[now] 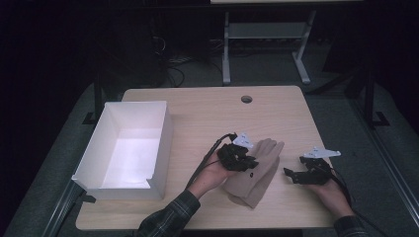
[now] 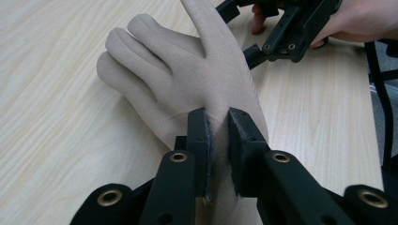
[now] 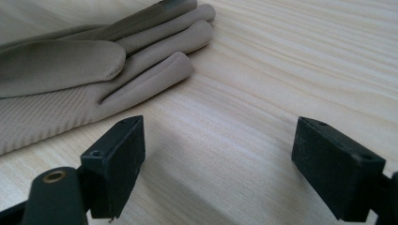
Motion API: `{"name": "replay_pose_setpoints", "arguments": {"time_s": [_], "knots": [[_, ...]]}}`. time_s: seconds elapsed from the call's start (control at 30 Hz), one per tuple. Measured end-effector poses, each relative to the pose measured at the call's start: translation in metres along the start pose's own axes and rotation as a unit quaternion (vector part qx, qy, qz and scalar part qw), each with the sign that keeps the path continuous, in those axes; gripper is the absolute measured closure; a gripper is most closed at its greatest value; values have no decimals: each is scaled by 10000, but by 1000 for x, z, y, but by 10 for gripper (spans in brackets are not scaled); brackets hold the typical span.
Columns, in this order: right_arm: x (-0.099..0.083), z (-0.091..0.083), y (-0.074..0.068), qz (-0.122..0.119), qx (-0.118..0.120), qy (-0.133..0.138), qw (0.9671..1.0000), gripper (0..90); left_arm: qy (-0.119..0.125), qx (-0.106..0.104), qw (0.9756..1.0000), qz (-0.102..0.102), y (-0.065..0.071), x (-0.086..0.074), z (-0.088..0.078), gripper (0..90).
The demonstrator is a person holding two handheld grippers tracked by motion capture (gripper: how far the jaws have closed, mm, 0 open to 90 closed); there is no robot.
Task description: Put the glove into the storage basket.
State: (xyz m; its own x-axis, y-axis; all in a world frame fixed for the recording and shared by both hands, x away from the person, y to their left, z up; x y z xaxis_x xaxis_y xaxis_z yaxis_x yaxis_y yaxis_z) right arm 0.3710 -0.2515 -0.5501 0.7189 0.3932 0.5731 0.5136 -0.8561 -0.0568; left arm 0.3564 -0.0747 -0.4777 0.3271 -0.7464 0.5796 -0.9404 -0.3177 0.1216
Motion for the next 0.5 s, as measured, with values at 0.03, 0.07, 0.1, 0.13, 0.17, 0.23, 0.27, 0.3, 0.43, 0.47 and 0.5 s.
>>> {"name": "replay_pose_setpoints", "arguments": {"time_s": [0.03,0.07,0.1,0.13,0.17,0.23,0.27,0.3,0.43,0.47,0.5], "knots": [[0,0,0,8,8,1,10000,174,-22,-13,10000,11,0,-1,2,793],[0,0,0,7,9,0,10000,173,-55,-36,10000,-20,0,-2,5,793],[0,0,0,-1,4,3,10000,173,-114,-35,9999,-8,0,-3,6,793],[0,0,0,-4,-1,1,10000,173,-160,-58,9999,-21,0,-4,9,792],[0,0,0,-9,-2,2,10000,174,-150,-74,9998,-73,0,-4,10,791],[0,0,0,-14,-5,1,10000,173,-162,-132,9997,-141,-2,-6,13,788],[0,0,0,-13,-6,1,10000,173,-168,-158,9996,-166,-3,-7,14,786],[0,0,0,-14,-7,1,10000,173,-161,-183,9995,-193,-3,-7,14,784],[0,0,0,-10,-3,2,10000,173,-100,-277,9991,-308,-3,-7,15,765],[0,0,0,-10,-3,2,10000,173,-98,-293,9990,-308,-3,-7,16,765],[0,0,0,-10,-2,1,10000,173,-95,-317,9990,-299,-2,-7,16,762]]}}
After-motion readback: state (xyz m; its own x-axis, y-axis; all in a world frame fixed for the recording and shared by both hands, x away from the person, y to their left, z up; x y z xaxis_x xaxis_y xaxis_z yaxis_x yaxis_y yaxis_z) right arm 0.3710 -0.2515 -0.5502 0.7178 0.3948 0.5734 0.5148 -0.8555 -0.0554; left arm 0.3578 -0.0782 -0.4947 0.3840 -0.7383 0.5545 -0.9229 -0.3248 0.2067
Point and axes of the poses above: each handheld gripper's, and its own axes: z roughly forward along the jaws, x roughly out of its top, y roughly to its right, the point moved 10 cm from there along z, roughly forward along the jaws, and after that the axes turned 12 degrees about -y, right-handed, at the moved point
